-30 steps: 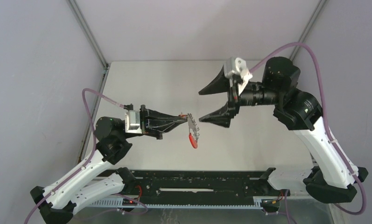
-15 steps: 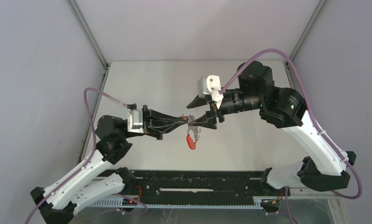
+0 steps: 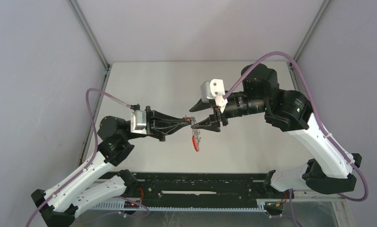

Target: Put the keys on the keyring

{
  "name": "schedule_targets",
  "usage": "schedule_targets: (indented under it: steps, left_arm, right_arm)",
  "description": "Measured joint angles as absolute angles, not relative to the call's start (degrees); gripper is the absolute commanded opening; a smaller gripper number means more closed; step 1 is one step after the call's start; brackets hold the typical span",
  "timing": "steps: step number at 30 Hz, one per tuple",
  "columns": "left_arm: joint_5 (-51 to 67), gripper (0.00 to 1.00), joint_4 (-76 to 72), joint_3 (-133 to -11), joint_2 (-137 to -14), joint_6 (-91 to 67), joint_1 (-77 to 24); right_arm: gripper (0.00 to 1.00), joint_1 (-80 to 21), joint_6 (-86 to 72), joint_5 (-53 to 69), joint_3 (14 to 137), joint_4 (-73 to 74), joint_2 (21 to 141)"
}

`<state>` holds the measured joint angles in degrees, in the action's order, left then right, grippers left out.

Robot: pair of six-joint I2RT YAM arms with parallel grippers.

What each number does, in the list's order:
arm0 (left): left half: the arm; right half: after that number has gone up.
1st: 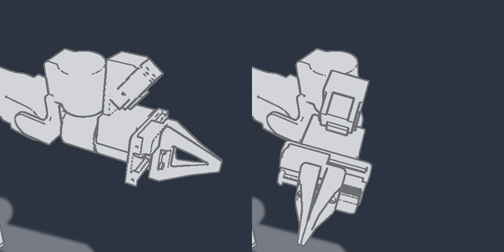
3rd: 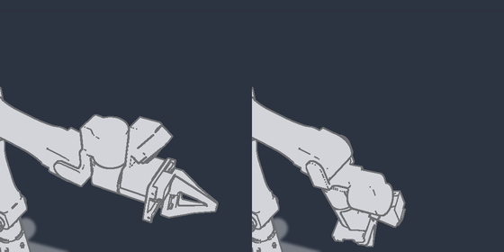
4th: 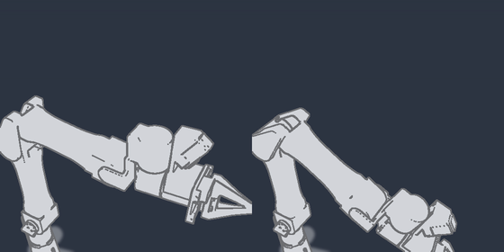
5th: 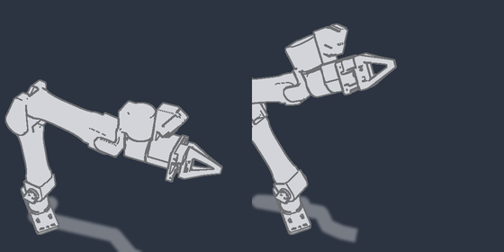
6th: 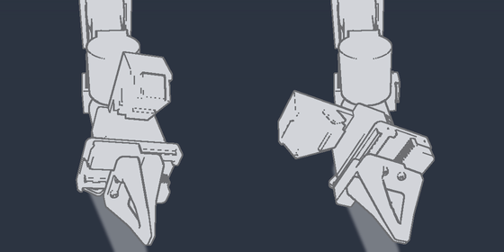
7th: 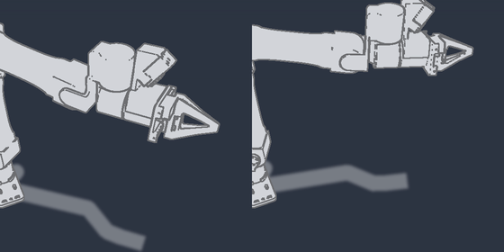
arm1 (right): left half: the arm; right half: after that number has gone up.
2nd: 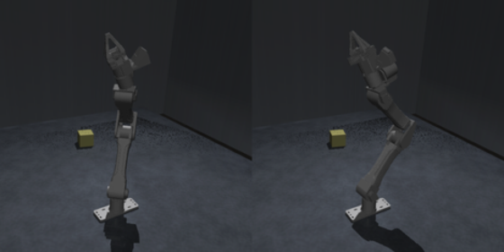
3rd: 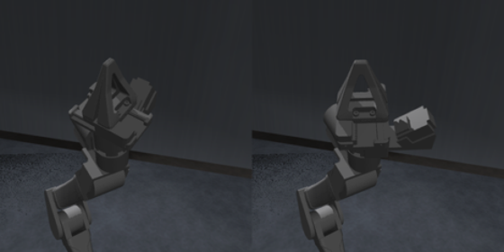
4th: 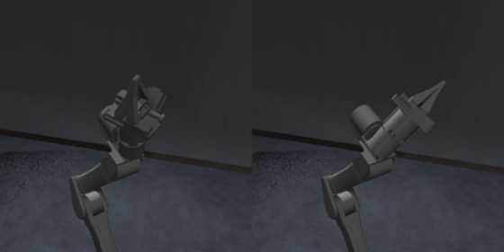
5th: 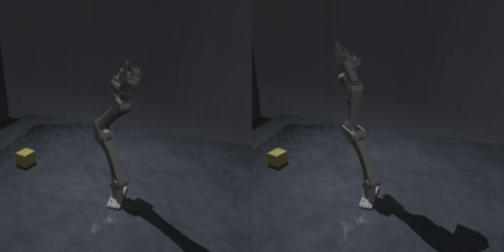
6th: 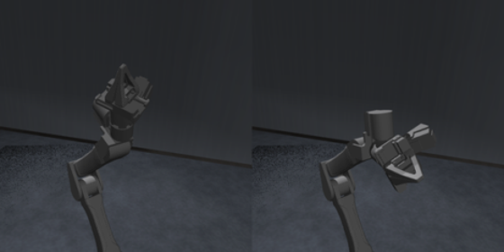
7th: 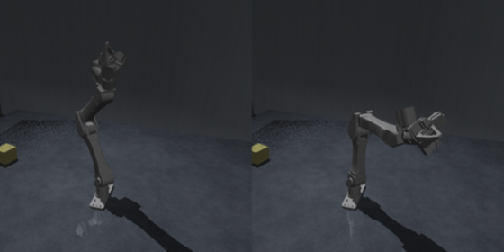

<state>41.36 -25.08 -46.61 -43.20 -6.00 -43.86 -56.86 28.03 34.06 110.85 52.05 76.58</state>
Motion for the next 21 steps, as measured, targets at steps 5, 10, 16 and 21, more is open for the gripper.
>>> schedule_targets:
  steps: [5, 10, 16, 21]
  left_arm:
    - [41.39, 0.00, -24.62, -46.61, -43.24, -5.61, -43.83]
    - [41.39, 0.00, -24.12, -46.61, -43.24, -5.06, -43.83]
    - [41.39, 0.00, -23.66, -46.61, -43.29, -4.51, -43.79]
    - [41.36, 0.00, -23.35, -46.61, -43.64, -4.47, -43.53]
  right_arm:
    - [0.52, -56.88, 28.01, 33.47, 110.85, 51.99, 75.92]
    - [0.50, -56.88, 27.99, 33.54, 111.42, 52.10, 75.85]
    - [0.48, -56.88, 27.81, 34.26, 112.16, 52.10, 76.07]
    - [0.44, -56.88, 27.73, 34.87, 112.18, 52.29, 76.86]
